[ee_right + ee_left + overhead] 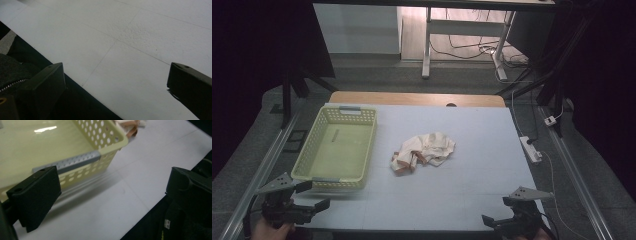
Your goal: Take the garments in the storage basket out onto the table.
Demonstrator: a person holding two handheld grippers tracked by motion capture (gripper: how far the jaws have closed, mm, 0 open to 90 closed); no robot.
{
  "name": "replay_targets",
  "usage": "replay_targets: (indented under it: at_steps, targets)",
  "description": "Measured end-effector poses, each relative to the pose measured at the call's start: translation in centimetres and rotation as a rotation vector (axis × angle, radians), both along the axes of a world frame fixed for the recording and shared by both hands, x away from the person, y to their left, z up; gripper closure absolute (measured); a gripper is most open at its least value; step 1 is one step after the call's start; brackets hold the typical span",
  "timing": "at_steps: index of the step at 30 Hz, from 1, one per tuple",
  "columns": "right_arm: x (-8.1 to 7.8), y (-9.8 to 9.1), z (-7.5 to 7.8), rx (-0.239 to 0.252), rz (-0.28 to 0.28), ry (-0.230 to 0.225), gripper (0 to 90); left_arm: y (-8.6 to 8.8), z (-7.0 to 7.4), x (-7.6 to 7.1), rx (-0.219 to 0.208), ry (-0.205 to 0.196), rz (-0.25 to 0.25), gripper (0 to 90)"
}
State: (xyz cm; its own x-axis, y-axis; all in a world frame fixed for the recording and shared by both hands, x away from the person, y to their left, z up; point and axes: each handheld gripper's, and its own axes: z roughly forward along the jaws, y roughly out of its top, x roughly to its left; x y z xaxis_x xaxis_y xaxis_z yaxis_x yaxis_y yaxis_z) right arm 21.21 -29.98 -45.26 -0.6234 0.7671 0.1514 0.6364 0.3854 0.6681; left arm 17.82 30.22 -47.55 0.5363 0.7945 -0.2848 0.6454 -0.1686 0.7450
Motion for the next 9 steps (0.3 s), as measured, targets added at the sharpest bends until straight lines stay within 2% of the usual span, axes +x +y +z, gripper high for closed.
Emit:
replay_targets:
  at_steps: [1,6,9]
  targets:
    - [0.0,0.01,0.0,0.0,0.0,0.0,1.7,0.01,0.03,-0.07,0.003,-0.001,0.0,0.0]
    - [0.02,0.01,0.0,-0.002,-0.003,0.001,1.7,-0.49,-0.02,-0.08,0.072,0.023,-0.013,0.0]
    - [0.0,0.01,-0.04,-0.01,-0.005,-0.003,1.7,-0.68,0.02,0.06,0.079,0.026,-0.023,0.0]
